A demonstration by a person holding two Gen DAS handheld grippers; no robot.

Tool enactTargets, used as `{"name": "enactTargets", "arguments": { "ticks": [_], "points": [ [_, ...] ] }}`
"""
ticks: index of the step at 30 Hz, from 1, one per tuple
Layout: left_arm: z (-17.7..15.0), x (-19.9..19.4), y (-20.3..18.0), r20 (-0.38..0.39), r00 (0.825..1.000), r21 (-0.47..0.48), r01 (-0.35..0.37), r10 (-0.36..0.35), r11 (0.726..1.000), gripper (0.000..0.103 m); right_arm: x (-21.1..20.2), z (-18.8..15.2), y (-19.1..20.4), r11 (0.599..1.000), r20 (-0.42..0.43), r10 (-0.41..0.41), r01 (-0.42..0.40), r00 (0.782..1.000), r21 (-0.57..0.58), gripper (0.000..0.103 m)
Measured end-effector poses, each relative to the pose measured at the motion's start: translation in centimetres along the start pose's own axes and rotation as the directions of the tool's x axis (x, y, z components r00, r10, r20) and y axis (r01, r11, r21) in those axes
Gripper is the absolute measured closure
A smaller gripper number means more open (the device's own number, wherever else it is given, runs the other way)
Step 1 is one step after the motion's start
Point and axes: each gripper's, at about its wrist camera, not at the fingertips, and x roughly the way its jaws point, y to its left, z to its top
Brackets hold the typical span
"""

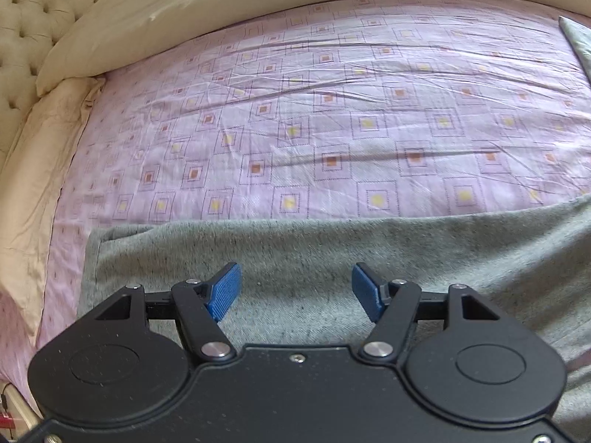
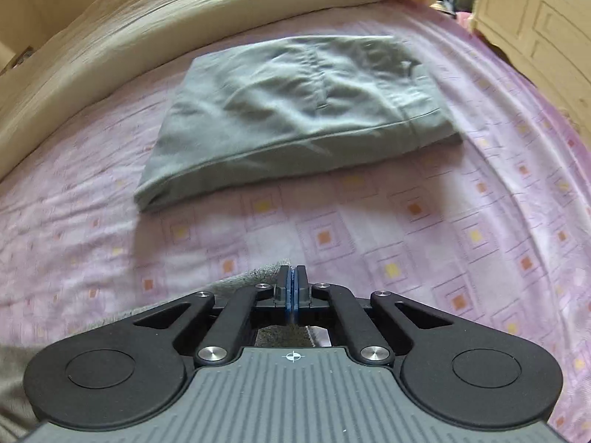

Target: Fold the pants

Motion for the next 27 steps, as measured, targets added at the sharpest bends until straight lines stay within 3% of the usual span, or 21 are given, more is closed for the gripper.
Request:
{"name": "enactTargets", "arguments": {
  "ticks": [2, 4, 8, 10, 11, 13, 18, 21, 27],
  "points": [
    [0.4, 1.5, 0.5, -0.009, 1.0, 0.012, -0.007, 0.008, 1.0, 0.035, 0.8, 1.0, -1.0, 0.997, -0.028, 0.008, -0.006, 1.0, 0.074, 0.102],
    [0.7, 2.9, 0.9, -0.029, 1.0, 0.015, -0.007, 0.007, 1.0, 0.035, 1.2, 1.2, -0.4, 0.998, -0.055, -0.03, 0.034, 0.998, 0.058, 0.102],
    [1.0, 6.1, 1.4, -0.088, 0.996, 0.012, -0.024, 0.025, 1.0, 0.035, 0.6, 0.8, 1.2, 0.998, -0.045, -0.02, 0.023, 0.999, 0.057, 0.097],
    [0.8, 8.0, 1.4, -0.136, 0.99, 0.018, -0.036, 0.038, 0.999, 0.034, 0.3, 0.7, 1.7, 0.997, -0.052, 0.013, -0.009, 0.999, 0.082, 0.087],
    [0.7, 8.6, 1.4, -0.143, 0.989, 0.015, -0.046, 0.048, 0.999, 0.026, 0.4, 1.0, 2.1, 0.995, -0.072, 0.034, -0.027, 0.997, 0.097, 0.077],
    [0.8, 8.7, 1.8, -0.114, 0.992, 0.003, -0.051, 0.051, 0.999, 0.022, 0.8, 1.2, 2.8, 0.992, -0.1, 0.06, -0.049, 0.993, 0.113, 0.075],
    [1.3, 9.1, 3.4, -0.144, 0.99, -0.05, -0.004, -0.004, 0.999, 0.021, 2.0, 1.3, 5.0, 0.99, -0.137, 0.077, -0.058, 0.988, 0.132, 0.075],
    [1.4, 8.7, 4.3, -0.149, 0.989, -0.09, -0.003, -0.011, 0.996, 0.031, 2.0, 0.4, 6.2, 0.991, -0.164, 0.078, -0.059, 0.983, 0.118, 0.075],
    [-0.8, 4.8, 5.8, -0.101, 0.994, -0.152, 0.023, -0.039, 0.988, 0.031, 0.1, -3.0, 5.8, 0.987, -0.191, 0.098, -0.071, 0.977, 0.147, 0.075]
  ]
}}
